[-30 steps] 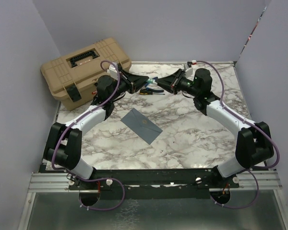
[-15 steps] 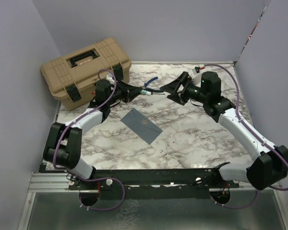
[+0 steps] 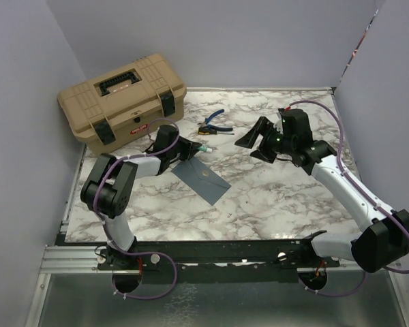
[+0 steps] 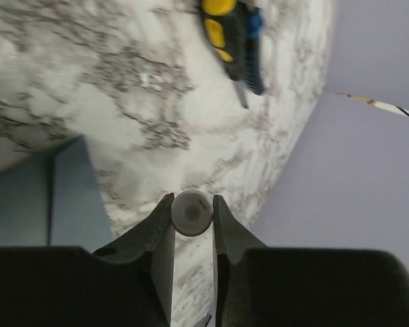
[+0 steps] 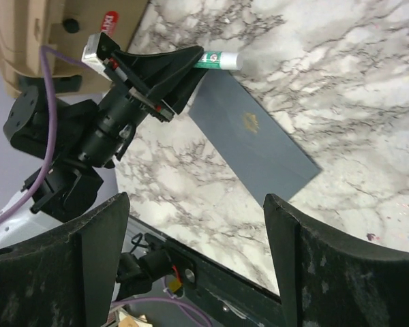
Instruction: Place the letter into the envelope and seal it
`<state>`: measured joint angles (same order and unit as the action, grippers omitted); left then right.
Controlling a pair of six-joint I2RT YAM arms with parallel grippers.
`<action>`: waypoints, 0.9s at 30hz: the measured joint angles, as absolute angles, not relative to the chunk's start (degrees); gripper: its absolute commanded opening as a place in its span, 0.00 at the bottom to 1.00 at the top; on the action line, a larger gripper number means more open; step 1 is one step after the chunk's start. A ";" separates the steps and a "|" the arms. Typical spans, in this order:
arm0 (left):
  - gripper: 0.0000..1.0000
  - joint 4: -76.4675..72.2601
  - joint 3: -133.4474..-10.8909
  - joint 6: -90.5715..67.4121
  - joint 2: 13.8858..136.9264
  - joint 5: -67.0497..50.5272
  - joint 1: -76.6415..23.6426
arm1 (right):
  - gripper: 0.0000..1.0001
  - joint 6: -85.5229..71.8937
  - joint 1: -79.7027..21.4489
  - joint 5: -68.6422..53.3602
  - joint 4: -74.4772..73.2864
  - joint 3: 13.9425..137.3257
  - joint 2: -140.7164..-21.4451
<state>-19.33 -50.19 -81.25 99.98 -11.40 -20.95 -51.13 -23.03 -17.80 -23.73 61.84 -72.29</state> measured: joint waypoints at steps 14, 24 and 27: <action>0.68 -13.13 -62.11 -86.17 113.14 -3.77 -22.74 | 0.83 -43.97 -23.03 -12.73 -34.15 66.48 -72.31; 0.82 -5.45 -67.09 -77.58 112.49 -5.52 -22.57 | 0.80 -42.78 -23.03 -8.25 -36.73 66.50 -71.96; 0.86 0.73 -70.15 -70.52 110.13 -6.57 -22.63 | 0.78 -42.15 -23.03 -4.82 -38.63 66.83 -72.01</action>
<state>0.73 -70.15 -70.52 110.13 -6.57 -22.63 -42.15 -23.03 -4.82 -38.63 66.83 -72.01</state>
